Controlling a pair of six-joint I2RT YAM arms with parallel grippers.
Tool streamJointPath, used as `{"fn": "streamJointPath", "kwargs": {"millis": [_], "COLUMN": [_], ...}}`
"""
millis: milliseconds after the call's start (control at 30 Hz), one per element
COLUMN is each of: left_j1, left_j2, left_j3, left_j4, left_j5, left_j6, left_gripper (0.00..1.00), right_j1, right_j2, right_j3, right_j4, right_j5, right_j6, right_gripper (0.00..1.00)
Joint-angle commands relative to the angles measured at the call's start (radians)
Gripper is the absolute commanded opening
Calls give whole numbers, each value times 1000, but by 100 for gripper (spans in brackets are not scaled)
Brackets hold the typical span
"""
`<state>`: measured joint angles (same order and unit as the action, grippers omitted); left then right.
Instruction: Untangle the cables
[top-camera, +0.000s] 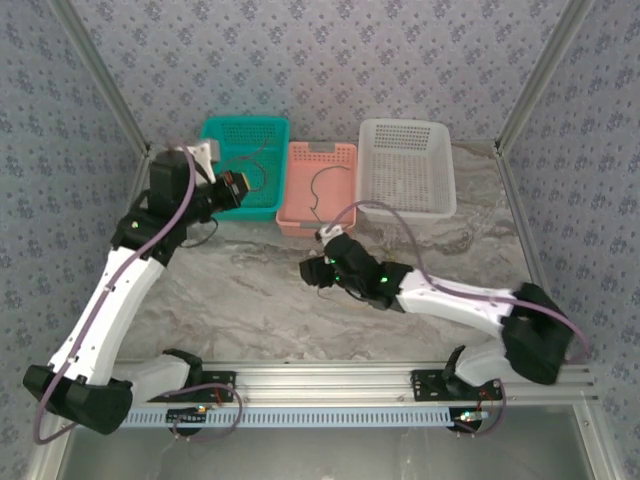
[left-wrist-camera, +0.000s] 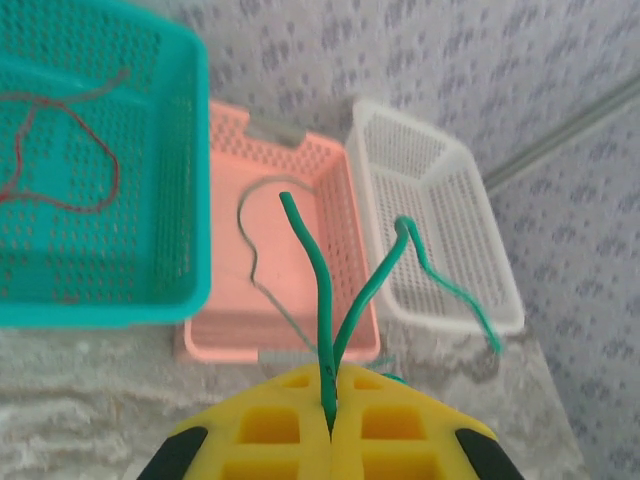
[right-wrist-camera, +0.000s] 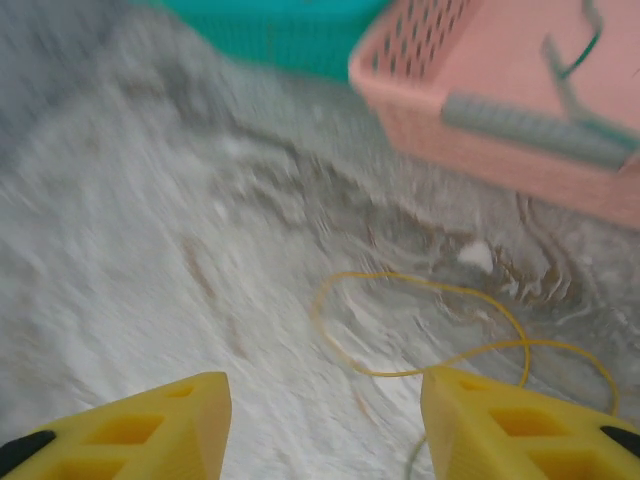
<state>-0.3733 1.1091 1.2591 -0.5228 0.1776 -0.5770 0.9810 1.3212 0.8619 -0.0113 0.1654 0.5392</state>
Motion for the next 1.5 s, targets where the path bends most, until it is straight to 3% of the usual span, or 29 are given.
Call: {"fn": "streamJointPath", "kwargs": {"millis": [0,167,433,567,867,933,1100,1367,1467], "left_j1": [-45,-182,-349,-399,-492,-504,-529,-582,-591], "left_j2": [-62,-108,-141,-125,-73,-66,-51,-13,-2], "left_j3": [-115,-240,-334,-339,-337,-345,-341,-341,-346], "left_j4": [138,261,379,406,433,447,460,484,497], "left_j5": [26,-71,-269,-303,-356,-362,-364,-367,-362], "left_j6": [-64,-135,-221,-233,-240,-243,-246,-248,-253], "left_gripper": [0,0,0,0,0,0,0,0,0], "right_j1": [17,11,-6,-8,-21,-23,-51,-121,-140], "right_j2": [-162,-250,-194,-156,-123,-118,-108,-102,-101], "right_j3": [36,42,-17,-20,-11,-1,2,20,8], "right_j4": [-30,63,283,334,388,380,375,347,365], "right_j5": [95,168,191,207,251,256,250,210,191], "right_j6": [194,455,918,1005,1028,1026,1054,1053,1050], "right_gripper": [57,67,73,73,68,66,47,28,11]}}
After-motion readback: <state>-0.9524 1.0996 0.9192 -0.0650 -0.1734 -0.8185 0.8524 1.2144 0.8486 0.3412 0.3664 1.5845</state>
